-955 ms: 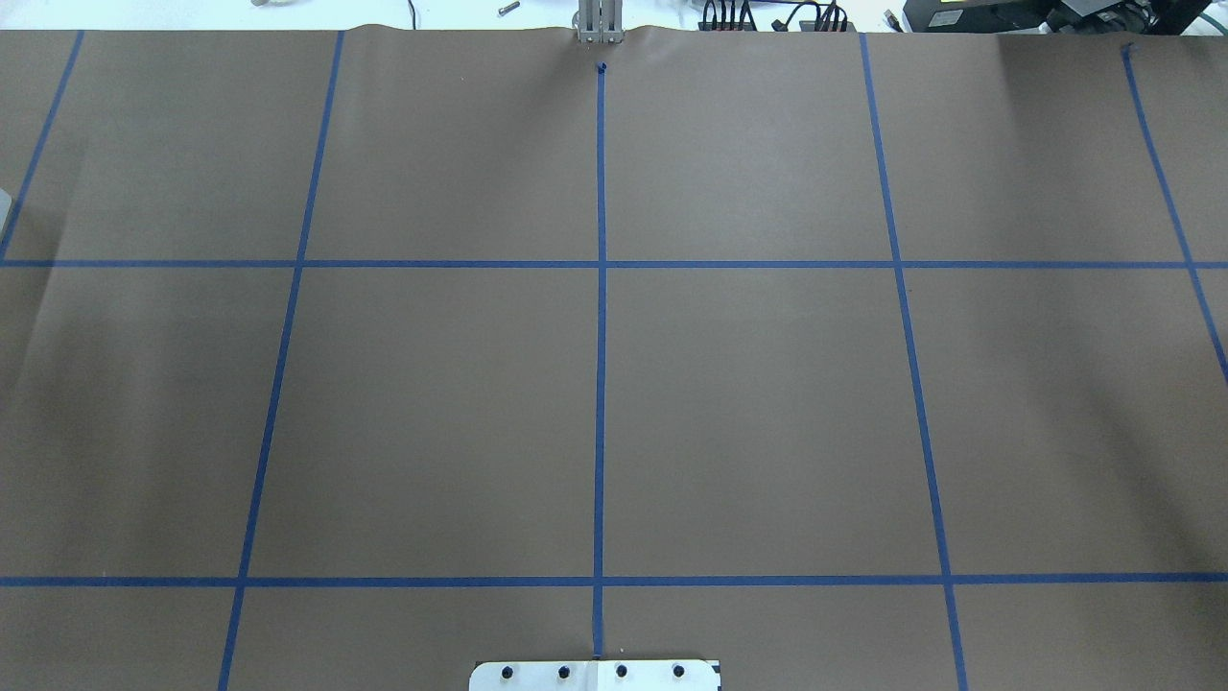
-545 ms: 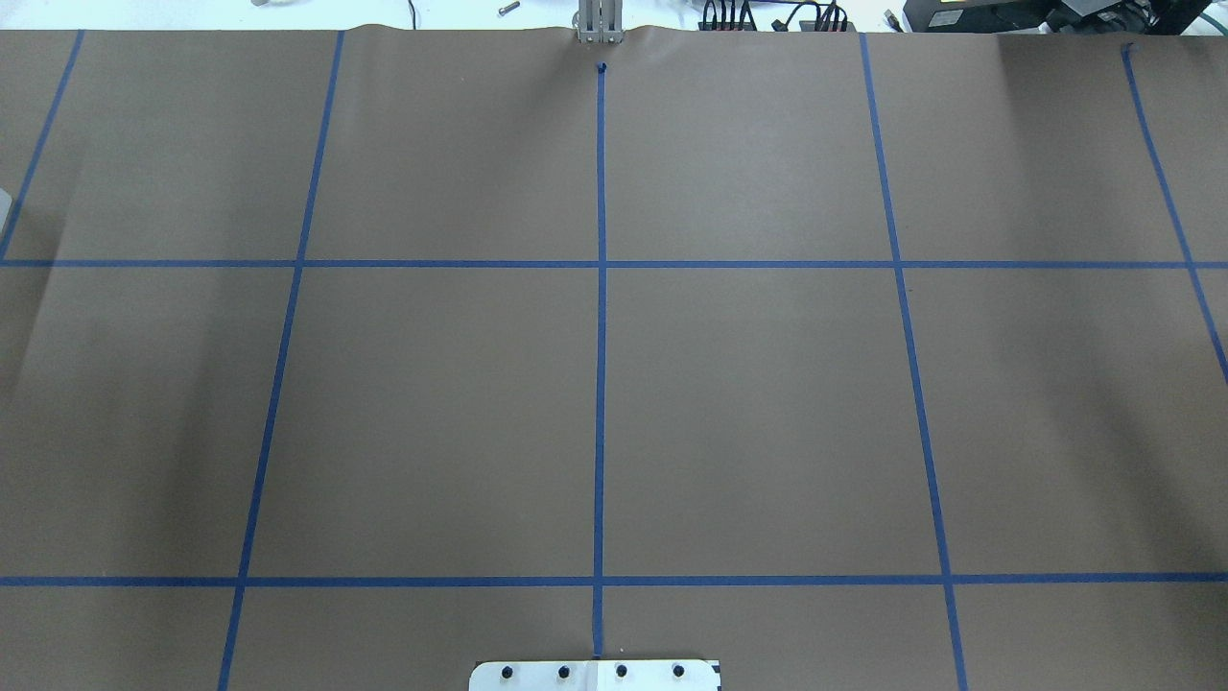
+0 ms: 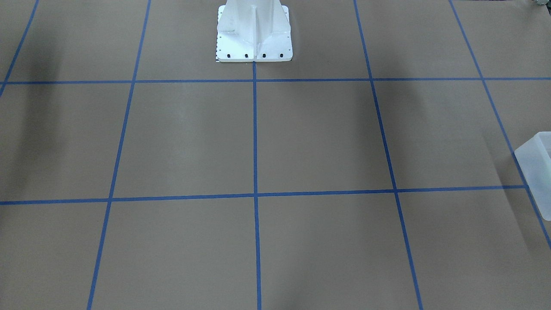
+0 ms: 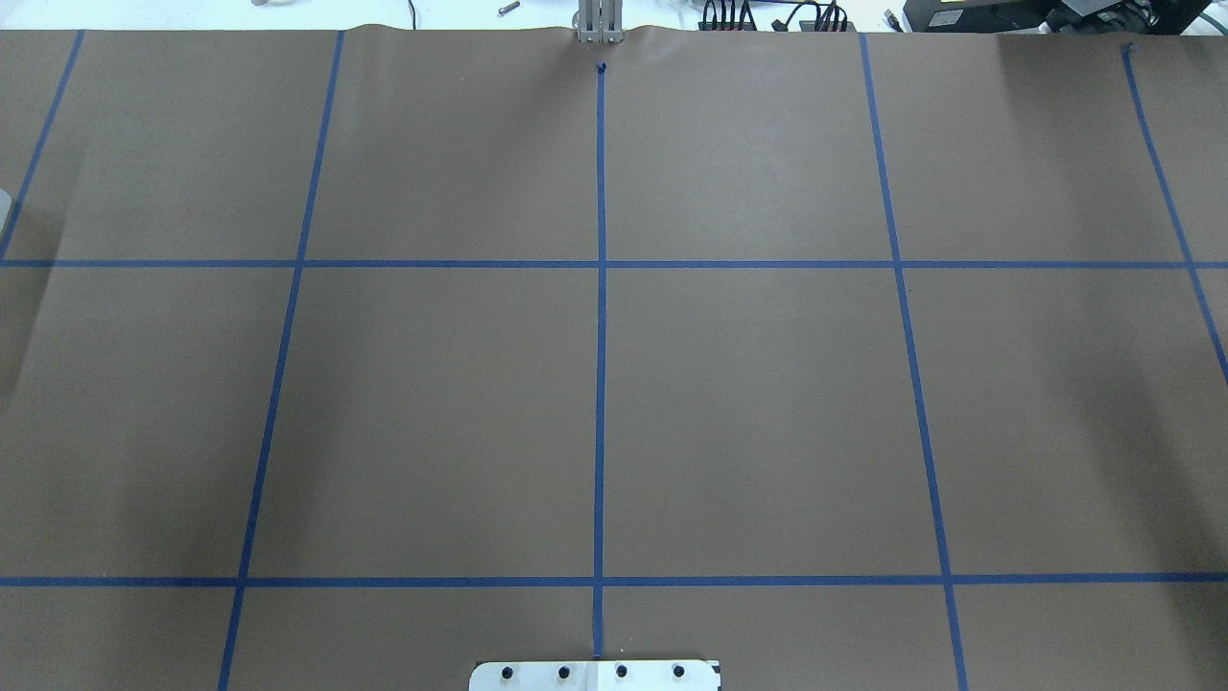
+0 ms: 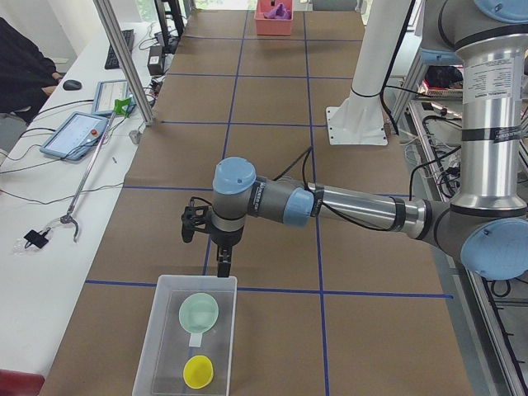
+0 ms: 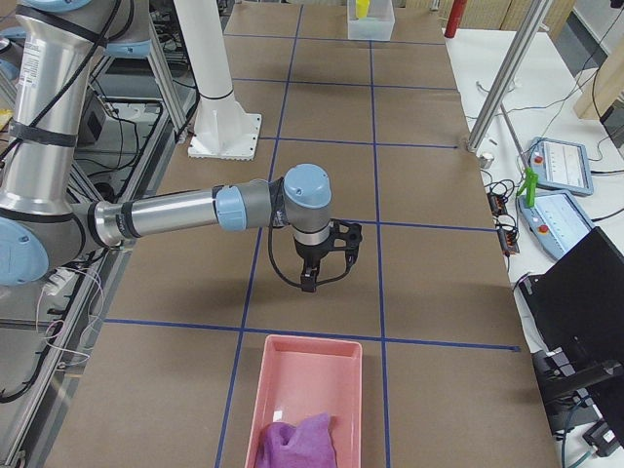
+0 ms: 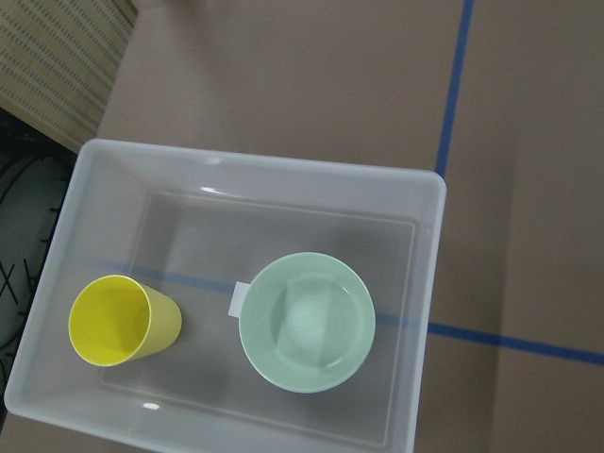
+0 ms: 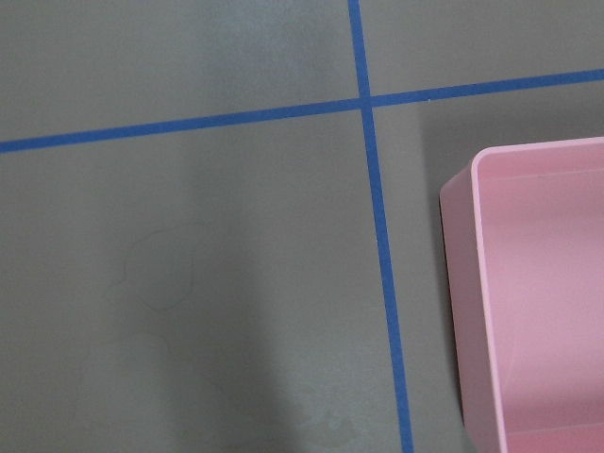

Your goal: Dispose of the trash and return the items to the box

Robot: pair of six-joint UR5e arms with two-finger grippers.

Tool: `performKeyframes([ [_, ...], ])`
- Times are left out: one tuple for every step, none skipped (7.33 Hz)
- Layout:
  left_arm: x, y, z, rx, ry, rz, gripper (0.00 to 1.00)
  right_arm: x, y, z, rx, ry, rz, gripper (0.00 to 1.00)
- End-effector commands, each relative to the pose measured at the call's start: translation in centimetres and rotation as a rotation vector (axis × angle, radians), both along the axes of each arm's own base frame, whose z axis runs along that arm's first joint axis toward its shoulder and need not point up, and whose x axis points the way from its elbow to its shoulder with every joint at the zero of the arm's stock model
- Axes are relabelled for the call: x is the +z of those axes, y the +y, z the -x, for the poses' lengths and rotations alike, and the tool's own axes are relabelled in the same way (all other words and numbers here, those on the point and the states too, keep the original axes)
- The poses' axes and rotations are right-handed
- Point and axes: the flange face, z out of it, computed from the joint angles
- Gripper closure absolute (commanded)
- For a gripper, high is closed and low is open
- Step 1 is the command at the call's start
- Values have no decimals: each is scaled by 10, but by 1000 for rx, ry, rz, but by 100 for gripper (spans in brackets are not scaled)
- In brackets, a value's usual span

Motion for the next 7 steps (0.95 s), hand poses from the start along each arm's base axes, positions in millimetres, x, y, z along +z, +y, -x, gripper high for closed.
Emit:
performKeyframes([
  [14,19,-4,29,58,-2,2,32,12,-17,-39,-1,-8,0],
  [14,18,-4,27,63,1,2,51,17,-30,-59,-4,-23,0],
  [16,20,-4,30,66,6,2,52,19,-39,-46,-16,-22,0],
  [16,20,-5,32,77,4,2,54,22,-49,-17,-16,-15,0],
  [24,22,0,40,71,2,2,54,24,-59,7,-17,-3,0],
  [31,28,8,65,60,-21,1,55,25,-62,7,-20,-5,0],
  [35,29,9,69,60,-20,2,57,25,-63,10,-24,3,0],
])
